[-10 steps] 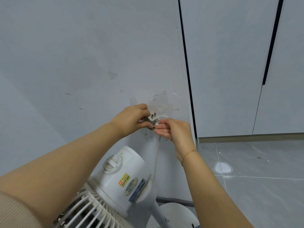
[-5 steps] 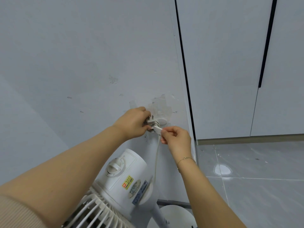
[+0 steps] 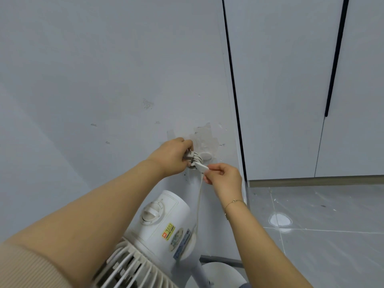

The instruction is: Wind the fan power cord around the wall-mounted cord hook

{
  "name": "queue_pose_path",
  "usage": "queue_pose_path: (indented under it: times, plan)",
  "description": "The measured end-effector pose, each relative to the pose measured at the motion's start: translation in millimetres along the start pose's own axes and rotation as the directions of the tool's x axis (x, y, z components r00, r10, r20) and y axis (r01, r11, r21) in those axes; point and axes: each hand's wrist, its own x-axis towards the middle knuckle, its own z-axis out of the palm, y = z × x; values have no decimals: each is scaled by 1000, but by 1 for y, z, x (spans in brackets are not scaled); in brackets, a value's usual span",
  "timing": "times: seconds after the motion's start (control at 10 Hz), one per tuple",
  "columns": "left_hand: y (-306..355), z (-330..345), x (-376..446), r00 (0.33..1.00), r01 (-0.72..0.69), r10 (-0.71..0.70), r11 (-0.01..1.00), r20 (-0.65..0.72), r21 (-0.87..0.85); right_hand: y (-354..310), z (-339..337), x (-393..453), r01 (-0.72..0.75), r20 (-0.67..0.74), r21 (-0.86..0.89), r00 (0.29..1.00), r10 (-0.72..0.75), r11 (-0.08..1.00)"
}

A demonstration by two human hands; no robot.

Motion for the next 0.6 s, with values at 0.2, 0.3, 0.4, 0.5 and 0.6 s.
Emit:
queue_pose_path:
  times: [0.2,0.3,0.4,0.5,0.6]
  plan:
    - [15,-22,-25,998,47,-47,999,37,-4,-12,-18,-31,-15,109,52,994,9,999]
    - [20,-37,-41,997,81,-81,997,10,-17,-18,-34,-54,13,122,-34,993,-9,999]
    - [29,-57,-64,994,104,-105,994,-21,-20,-36,-48,-70,55,146,-171,989,-29,984]
    - [40,-77,-88,990,135,-136,991,-44,-25,-67,-62,-83,147,184,-293,978,-95,945]
    - [55,-99,-110,983,134,-135,991,-124,-18,-100,-68,-102,265,237,-399,955,-180,878]
